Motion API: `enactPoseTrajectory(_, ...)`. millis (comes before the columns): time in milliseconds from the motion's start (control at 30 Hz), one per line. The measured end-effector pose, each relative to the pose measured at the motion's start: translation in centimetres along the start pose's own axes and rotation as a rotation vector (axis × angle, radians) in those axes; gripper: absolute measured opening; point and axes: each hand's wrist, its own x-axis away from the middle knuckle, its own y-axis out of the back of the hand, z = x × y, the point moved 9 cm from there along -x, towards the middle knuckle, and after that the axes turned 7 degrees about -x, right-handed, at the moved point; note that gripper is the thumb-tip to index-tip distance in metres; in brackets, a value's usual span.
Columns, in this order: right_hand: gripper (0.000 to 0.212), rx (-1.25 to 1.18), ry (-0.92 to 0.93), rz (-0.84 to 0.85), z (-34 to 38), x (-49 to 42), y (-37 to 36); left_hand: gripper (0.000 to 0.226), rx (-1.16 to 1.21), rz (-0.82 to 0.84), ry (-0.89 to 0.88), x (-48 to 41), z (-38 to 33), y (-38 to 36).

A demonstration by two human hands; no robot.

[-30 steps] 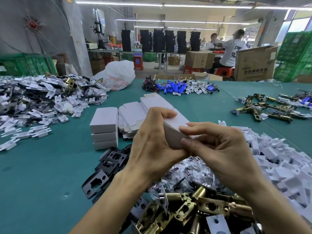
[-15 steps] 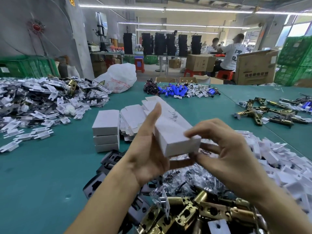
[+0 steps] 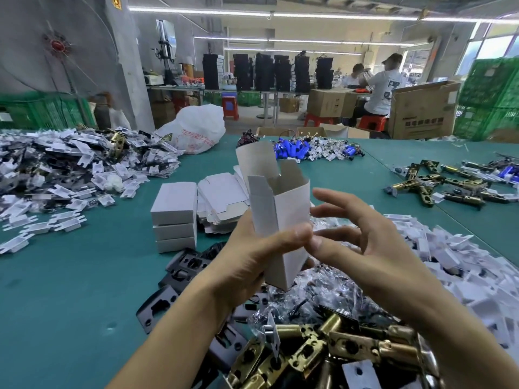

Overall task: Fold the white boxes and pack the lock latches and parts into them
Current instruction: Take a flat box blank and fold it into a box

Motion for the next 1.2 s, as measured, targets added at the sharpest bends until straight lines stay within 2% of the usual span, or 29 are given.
enactPoseTrajectory(100,0.050,-0.002,0.031,0.003,0.2,-0.2,-0.1,0.042,-0.083,0.002,-0.024,-0.1,-0.3,0.2)
enactPoseTrajectory(200,0.044,-0.004,0.042,-0.058,-0.2,-0.5,0.5,0.040,-0.087,0.035,0.015,0.0,0.0,0.0)
enactPoseTrajectory(267,0.045,-0.049,0.055,-0.070,-0.3,-0.5,0.6,0.044,-0.034,0.053,0.060,0.0,0.4,-0.3)
enactPoseTrajectory(400,0.056,-0.207,0.114,-0.016,0.0,-0.4,-0.1,0.037,0.086,0.055,0.183,0.4,1.0,-0.2)
enactPoseTrajectory(567,0.056,-0.287,0.084,-0.006,-0.6,-0.6,-0.1,0.020,-0.076,0.028,0.064,0.3,0.0,0.4)
enactPoseTrajectory(667,0.053,-0.294,0.060,0.061,-0.6,-0.5,-0.7,0.030,-0.171,-0.038,-0.013,0.2,-0.5,1.1)
enactPoseTrajectory(767,0.046,-0.264,0.073,0.104,-0.2,-0.3,-1.7,0.039,-0.154,-0.160,-0.044,0.2,-0.6,2.4)
enactPoseTrajectory(1000,0.055,-0.296,0.048,-0.010,-1.0,-0.6,-0.8,0.038,-0.211,-0.262,-0.051,0.2,-0.7,2.3)
enactPoseTrajectory(1200,0.049,-0.253,0.069,-0.043,-1.4,-0.7,-0.6,0.046,-0.173,-0.370,-0.038,0.5,-0.6,2.3)
